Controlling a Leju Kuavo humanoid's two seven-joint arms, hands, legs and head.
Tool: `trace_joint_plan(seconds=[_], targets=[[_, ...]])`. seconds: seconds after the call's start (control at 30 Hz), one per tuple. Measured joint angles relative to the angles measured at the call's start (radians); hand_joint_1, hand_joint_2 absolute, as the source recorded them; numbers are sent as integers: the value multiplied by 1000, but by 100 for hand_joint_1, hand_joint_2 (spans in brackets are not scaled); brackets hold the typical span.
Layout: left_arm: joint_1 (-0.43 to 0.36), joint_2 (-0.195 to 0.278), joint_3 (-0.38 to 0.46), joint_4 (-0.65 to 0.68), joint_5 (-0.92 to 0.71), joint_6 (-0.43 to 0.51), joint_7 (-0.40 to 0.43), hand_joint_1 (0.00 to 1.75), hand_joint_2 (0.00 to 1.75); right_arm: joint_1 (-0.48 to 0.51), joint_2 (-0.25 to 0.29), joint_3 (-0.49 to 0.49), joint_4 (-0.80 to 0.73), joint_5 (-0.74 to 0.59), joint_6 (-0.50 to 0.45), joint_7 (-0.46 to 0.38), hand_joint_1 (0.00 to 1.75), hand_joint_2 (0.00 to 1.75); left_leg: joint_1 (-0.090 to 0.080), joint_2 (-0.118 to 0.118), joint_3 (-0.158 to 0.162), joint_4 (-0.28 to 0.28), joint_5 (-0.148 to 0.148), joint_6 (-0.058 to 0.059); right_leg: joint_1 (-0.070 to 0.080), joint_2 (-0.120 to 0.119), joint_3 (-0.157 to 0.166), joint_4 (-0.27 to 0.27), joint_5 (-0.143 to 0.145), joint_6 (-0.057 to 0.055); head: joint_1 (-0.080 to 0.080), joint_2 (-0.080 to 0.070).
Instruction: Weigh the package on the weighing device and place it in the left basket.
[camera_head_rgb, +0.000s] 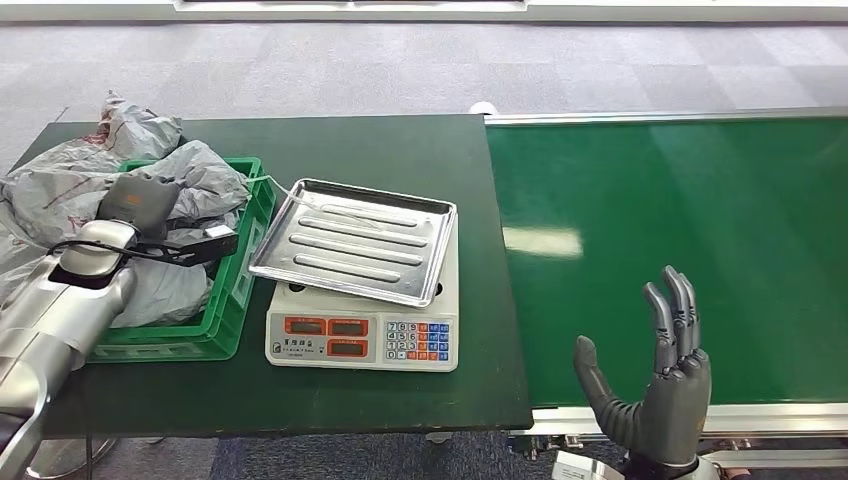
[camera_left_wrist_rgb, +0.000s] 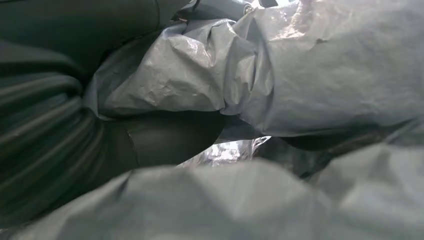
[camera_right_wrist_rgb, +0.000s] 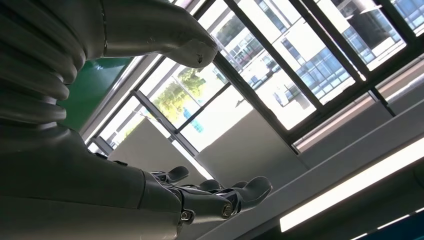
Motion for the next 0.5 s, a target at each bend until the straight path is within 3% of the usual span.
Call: trace_joint_plan(seconds=[0.23,0.37,0.5], targets=[[64,43,50,33,12,-10,31,172,175,1,-7,0,0,-1,0,1,0,175,0,3,1,0,-1,-1,0,1,-1,0,0,0,0,0],[85,66,82,47,16,-5,37,0,0,0,-11,0,0,-3,0,2,0,175,0,2,0,0,0,-1,0,1,-1,0,0,0,0,0],[95,75,106,52,19,19,52,0,0,-1,-13,0,0,-3,0,5,0,175,0,1,0,0,0,-1,0,0,-1,0,0,0,0,0]])
